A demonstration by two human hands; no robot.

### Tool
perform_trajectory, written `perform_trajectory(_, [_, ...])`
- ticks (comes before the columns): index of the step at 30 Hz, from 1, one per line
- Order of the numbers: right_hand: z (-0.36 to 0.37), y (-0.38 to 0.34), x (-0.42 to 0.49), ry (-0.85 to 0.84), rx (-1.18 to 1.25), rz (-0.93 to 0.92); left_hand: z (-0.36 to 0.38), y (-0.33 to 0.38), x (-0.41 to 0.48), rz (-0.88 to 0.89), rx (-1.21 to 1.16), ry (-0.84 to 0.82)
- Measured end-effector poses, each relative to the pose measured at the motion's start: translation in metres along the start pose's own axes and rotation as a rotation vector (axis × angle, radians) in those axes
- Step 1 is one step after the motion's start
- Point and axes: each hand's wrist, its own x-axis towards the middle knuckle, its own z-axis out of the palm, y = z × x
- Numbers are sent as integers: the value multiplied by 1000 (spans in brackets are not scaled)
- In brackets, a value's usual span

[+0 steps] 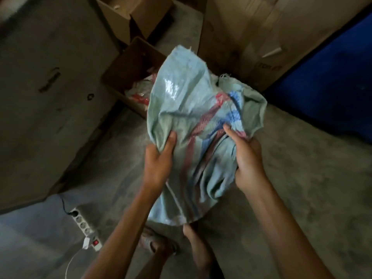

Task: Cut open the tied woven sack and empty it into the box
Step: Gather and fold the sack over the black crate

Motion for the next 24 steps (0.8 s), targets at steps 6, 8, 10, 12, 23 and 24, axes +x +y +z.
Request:
perform_trajectory(6, [-33,39,163,209,-78,30,114,-56,135,-6,267,-308])
perform_trajectory(8, [-49,66,200,224,-214,-7,144,-86,166,84,555,-374])
perform_trajectory(10, [-67,102,230,224,-461,-156,162,-118,192,206,875,-343])
perform_trajectory(12, [-80,139,251,178,-782,-375,172,-155,213,217,1047,-364])
perform_trajectory(23, [-48,319,322,-346,-1365,-171,179,-339,263,189,1739,-844])
perform_trajectory(24, [-47,318,326,-358,-1373,-139,181,-344,270,88,1745,-886])
